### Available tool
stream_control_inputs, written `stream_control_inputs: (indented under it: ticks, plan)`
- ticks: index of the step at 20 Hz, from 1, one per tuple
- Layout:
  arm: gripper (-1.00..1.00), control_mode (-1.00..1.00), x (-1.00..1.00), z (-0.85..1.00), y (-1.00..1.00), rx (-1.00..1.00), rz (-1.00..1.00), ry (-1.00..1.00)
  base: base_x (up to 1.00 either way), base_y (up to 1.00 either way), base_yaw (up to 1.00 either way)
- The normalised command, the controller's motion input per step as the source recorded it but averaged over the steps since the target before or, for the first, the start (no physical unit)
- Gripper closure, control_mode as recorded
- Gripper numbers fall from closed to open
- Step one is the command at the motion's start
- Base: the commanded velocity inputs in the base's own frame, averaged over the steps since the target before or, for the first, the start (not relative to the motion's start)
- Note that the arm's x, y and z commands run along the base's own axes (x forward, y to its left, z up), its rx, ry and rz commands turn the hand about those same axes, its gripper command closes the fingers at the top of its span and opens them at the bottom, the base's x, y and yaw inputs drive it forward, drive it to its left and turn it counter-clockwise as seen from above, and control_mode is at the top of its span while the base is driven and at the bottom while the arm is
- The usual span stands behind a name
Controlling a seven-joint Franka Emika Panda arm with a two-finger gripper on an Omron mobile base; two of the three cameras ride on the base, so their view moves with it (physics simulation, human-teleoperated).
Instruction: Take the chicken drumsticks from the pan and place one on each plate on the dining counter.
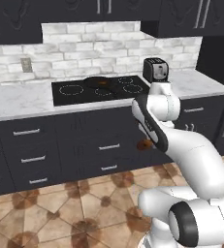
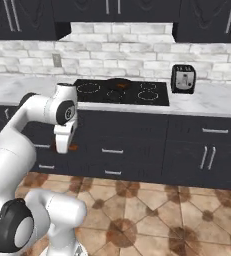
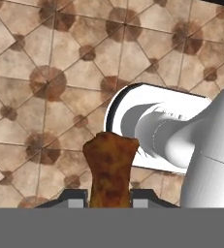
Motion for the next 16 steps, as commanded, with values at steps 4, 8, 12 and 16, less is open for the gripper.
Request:
stream_control_inputs:
  ticks: [4,8,12,16]
  plan:
    - [1.0,1.0,0.0,0.0,0.0,0.0,0.0,0.0,-1.0,-0.03,0.0]
    - [1.0,1.0,0.0,0.0,0.0,0.0,0.0,0.0,-1.0,-0.12,0.0]
    - [1.0,1.0,0.0,0.0,0.0,0.0,0.0,0.0,-1.0,-0.14,0.0]
    - [1.0,1.0,0.0,0.0,0.0,0.0,0.0,0.0,-1.0,-0.2,0.01]
